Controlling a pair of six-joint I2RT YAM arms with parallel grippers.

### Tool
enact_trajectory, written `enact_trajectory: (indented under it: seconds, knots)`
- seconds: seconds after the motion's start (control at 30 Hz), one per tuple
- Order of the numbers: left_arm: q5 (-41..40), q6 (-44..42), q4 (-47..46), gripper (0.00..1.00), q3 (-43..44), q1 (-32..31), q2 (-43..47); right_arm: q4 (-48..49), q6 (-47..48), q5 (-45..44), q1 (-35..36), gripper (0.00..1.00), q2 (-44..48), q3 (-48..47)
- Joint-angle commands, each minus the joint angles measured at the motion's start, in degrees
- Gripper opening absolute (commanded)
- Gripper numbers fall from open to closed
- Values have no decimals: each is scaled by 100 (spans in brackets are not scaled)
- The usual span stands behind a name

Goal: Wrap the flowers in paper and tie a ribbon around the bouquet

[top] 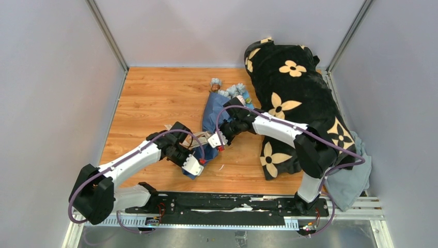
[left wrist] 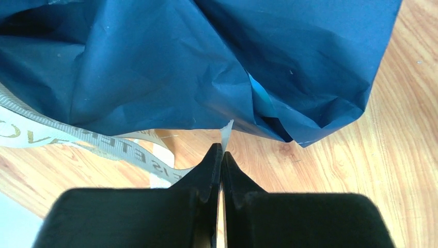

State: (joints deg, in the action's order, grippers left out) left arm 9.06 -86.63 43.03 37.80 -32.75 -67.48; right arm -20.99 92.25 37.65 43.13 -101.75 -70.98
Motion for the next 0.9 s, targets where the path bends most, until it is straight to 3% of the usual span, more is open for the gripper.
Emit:
enact_trajectory:
  seconds: [0.0, 0.1, 0.23, 0.4, 0.47, 0.57, 0.63, 0.87]
  knots:
    - [445, 207, 449, 14, 355, 182, 116, 305, -604, -266, 175, 0, 383, 337]
    - [983, 270, 887, 30, 905, 785, 85, 533, -856, -373, 275, 0, 402, 478]
    - [1361, -199, 1149, 40, 1414, 1606, -57, 796, -995, -418, 309, 0, 455, 661]
    - [2090, -11, 232, 64, 1198, 1696, -459, 1032, -1051, -429, 310, 0, 522, 822]
    - [2163, 103, -433, 65, 977, 1693, -608, 1069, -1028, -436, 310, 0, 537, 884]
    - [1953, 793, -1622, 58, 866, 1694, -904, 1121, -1007, -487, 310, 0, 584, 974]
    - [1939, 734, -1785, 56, 871, 1687, -1125, 1139, -1005, -494, 310, 0, 576, 998]
    - [1574, 76, -2522, 64, 351, 1392, -1432, 1239, -1086, -500, 310, 0, 565, 1073]
